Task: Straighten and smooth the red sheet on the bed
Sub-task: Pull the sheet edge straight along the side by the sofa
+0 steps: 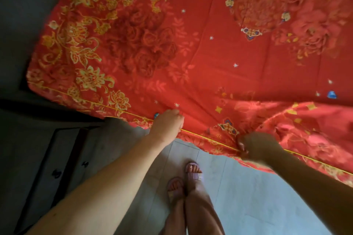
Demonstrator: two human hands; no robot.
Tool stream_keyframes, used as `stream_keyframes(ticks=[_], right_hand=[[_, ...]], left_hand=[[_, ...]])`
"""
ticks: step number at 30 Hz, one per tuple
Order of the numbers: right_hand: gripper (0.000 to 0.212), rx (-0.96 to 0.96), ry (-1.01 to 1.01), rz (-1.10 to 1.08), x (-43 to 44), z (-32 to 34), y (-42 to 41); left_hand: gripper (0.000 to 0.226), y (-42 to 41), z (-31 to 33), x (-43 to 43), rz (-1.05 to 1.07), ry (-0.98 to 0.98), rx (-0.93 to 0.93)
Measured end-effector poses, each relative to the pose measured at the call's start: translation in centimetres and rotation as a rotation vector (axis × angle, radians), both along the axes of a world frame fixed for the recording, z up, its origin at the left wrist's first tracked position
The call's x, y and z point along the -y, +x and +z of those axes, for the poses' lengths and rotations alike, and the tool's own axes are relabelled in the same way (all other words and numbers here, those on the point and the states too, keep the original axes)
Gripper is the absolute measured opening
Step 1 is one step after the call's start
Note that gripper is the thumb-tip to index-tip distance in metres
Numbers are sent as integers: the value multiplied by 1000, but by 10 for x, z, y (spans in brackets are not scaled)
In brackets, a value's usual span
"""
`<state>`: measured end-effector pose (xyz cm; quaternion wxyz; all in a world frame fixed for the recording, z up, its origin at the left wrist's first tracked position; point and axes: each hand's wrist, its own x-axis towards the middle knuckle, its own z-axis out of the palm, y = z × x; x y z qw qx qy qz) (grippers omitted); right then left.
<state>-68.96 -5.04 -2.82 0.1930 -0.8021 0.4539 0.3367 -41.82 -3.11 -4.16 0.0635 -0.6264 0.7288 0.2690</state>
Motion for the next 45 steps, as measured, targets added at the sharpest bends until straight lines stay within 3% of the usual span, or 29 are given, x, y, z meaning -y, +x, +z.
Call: stream_keyframes(ticks=[4,9,13,17,19,24,27,32,36,38,45], right_hand=[[17,278,10,-313,-26,-8,-39],[35,560,-219,-456,-44,-13,-64],[43,362,-409,-682,-60,-10,-125],[47,185,-398,-712,-64,-21,-177],[40,192,-396,-690,-57,-25,-192],[13,146,-282,-635,-40,-21,-216],[15,21,-84,-359,-51,-14,-234],[19,123,78,-363,-77,-7,-287],[19,491,-141,-569,-80,-11,-301],[23,579,-261,-626,-78,-15,-314],[41,322,-413,-793,-99,-19,-415]], left_hand=[[8,-24,4,-4,-100,-37,-12],[19,-34,7,4,-130,32,177],[27,-45,8,8,-173,115,321],[17,-53,12,9,-100,197,350],[14,-70,16,9,-31,168,276],[7,-184,19,3,13,114,-183],[20,-239,7,-7,-135,133,-111],[16,-272,4,-18,-146,61,37],[11,-283,7,-17,-116,37,46],[4,-297,6,-16,-88,45,-13],[12,-406,-5,-13,-158,42,-240]])
